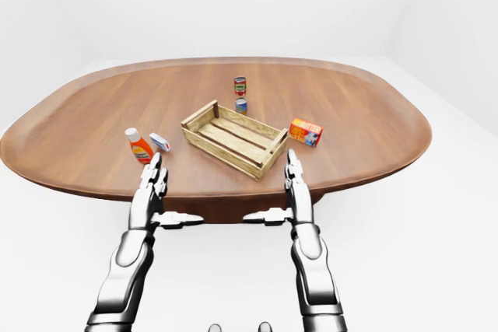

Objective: Pick up the butter and put it in the tray.

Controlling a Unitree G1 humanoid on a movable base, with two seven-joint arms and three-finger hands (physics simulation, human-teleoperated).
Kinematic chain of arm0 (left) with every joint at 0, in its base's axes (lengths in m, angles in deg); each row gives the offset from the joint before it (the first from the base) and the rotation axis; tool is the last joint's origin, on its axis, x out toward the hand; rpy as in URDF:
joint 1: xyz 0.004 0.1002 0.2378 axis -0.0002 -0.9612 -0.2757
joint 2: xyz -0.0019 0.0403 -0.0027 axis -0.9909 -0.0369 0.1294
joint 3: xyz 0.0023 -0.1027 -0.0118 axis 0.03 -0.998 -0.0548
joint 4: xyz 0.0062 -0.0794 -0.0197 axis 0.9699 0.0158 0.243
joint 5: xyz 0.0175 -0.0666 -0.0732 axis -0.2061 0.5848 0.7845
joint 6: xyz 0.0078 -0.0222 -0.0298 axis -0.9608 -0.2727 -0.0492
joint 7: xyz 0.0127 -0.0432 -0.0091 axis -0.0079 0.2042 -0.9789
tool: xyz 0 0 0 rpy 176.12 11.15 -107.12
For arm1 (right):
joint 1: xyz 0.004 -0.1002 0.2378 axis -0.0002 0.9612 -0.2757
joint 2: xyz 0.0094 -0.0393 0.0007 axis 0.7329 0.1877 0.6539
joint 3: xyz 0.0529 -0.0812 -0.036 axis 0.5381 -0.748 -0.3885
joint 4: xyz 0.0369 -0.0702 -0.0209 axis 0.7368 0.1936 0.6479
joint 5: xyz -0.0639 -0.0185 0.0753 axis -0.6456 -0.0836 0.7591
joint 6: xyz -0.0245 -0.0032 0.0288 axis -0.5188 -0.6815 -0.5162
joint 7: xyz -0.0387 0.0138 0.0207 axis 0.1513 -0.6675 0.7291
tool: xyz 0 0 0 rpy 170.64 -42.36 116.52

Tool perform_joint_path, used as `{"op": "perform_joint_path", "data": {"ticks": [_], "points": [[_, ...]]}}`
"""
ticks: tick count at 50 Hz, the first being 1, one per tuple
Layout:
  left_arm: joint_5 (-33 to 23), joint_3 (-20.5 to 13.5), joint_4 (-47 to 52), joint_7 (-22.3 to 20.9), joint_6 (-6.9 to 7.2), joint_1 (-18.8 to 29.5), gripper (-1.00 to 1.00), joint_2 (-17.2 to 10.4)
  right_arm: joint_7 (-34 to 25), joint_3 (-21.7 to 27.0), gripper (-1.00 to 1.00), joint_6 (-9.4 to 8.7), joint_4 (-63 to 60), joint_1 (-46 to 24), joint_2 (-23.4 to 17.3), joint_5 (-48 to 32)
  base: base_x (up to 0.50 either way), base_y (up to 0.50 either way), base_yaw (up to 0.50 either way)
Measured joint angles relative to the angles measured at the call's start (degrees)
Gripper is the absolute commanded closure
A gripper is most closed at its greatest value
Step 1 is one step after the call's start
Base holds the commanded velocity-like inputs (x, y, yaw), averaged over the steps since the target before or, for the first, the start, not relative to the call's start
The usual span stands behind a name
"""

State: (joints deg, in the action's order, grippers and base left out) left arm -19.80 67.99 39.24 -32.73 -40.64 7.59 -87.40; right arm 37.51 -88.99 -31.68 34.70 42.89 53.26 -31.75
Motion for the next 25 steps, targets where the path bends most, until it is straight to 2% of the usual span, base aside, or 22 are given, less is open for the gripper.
{"op": "perform_joint_path", "data": {"ticks": [7, 12, 17, 21, 25], "points": [[-2.56, 0.01, 0.90, 0.76, -0.34, -0.62, -1.00, -0.22, -1.28, 0.22, -1.00, -1.76, -3.12, 0.85, -0.26, -0.22, 0.00, 0.00, 0.00], [-5.11, 0.53, 4.46, 1.51, 0.11, -2.38, -1.00, -0.20, -1.37, -0.05, -1.00, -4.08, -7.66, 2.50, -0.30, -1.42, 0.00, 0.00, 0.00], [-7.73, 1.32, 11.68, 1.82, 1.35, -5.83, -1.00, -0.08, -1.40, -0.73, -1.00, -4.08, -15.42, 5.59, -0.22, -3.01, 0.00, 0.00, 0.00], [-9.34, 1.87, 20.56, 1.49, 2.44, -10.37, -1.00, -0.03, -1.25, -1.60, -1.00, -4.08, -23.32, 9.04, -0.22, -4.96, 0.00, 0.00, 0.00], [-9.89, 1.37, 29.78, 0.77, 2.92, -15.38, -1.00, 0.29, -1.12, -2.31, -1.00, -4.08, -30.74, 12.59, -0.20, -6.84, 0.00, 0.00, 0.00]]}}
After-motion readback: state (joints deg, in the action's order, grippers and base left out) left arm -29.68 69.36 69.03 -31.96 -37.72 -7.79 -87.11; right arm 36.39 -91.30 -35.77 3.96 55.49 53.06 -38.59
